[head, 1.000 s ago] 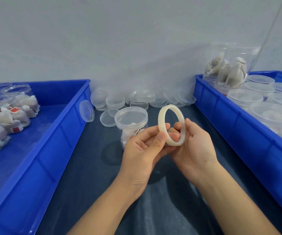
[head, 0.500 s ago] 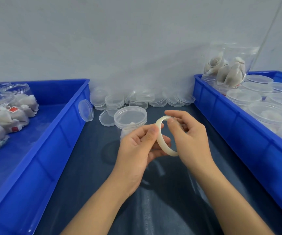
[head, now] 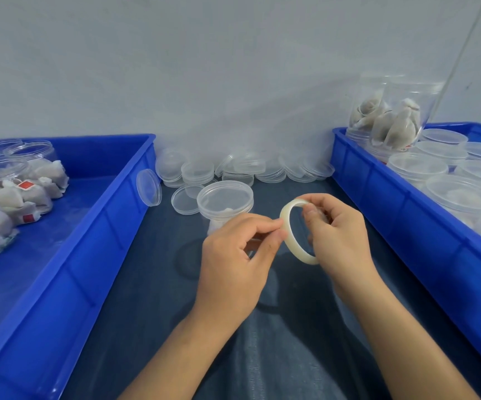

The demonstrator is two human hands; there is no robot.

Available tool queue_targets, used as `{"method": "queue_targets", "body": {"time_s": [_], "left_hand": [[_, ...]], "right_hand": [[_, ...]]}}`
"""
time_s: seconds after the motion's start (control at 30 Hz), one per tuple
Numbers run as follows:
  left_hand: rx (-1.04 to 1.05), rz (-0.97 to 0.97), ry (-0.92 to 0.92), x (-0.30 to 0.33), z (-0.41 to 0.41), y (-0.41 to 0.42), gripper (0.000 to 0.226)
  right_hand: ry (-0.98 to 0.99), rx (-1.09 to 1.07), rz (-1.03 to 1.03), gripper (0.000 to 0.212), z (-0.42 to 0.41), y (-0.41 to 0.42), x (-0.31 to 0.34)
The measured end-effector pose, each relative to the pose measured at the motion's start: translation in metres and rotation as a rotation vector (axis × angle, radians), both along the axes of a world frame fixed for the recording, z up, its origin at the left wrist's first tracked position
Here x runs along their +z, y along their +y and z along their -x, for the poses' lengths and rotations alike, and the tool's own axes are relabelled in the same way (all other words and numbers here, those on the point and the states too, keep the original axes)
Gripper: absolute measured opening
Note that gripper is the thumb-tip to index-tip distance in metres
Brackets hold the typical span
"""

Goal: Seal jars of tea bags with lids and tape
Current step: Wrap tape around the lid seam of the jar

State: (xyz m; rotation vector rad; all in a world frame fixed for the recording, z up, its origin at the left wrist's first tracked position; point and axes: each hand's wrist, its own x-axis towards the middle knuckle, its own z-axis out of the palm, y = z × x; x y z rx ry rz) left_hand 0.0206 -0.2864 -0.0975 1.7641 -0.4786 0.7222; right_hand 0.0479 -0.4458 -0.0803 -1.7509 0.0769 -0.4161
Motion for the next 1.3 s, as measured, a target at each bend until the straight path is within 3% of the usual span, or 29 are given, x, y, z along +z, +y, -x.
{"method": "queue_targets", "body": {"time_s": [0.23,0.4,0.8,0.87,1.1,1.3], "left_hand": [[-0.001,-0.014,0.041,-0.0010,-0.0002,0.0012,0.006],[-0.015,-0.042,-0.053,-0.0017,0.0000,-0.0012,0.020],[-0.025,0.000,-0.015,-0.0031,-0.0028,0.0011,0.007],[-0.035,0.005,0.002,-0.0027,-0.0021,0.0011,0.013],[-0.008,-0.052,-0.069,-0.0052,-0.0038,0.0018,0.006],[-0.045,-0.057,0.028,-0.0009,-0.0029,0.0037,0.005]], "right_hand": [[0.010,-0.010,0.030,0.026,-0.0016,-0.0002,-0.0012],[0.025,0.013,0.009,0.028,-0.0015,0.0000,-0.0022],[0.031,0.029,0.013,0.027,-0.0056,-0.0009,-0.0057],[0.030,0.034,0.020,0.027,-0.0062,-0.0015,-0.0064],[0.028,0.033,0.032,0.025,-0.0080,-0.0037,-0.0090],[-0.002,0.023,0.109,0.023,-0.0059,-0.0051,-0.0078]]}}
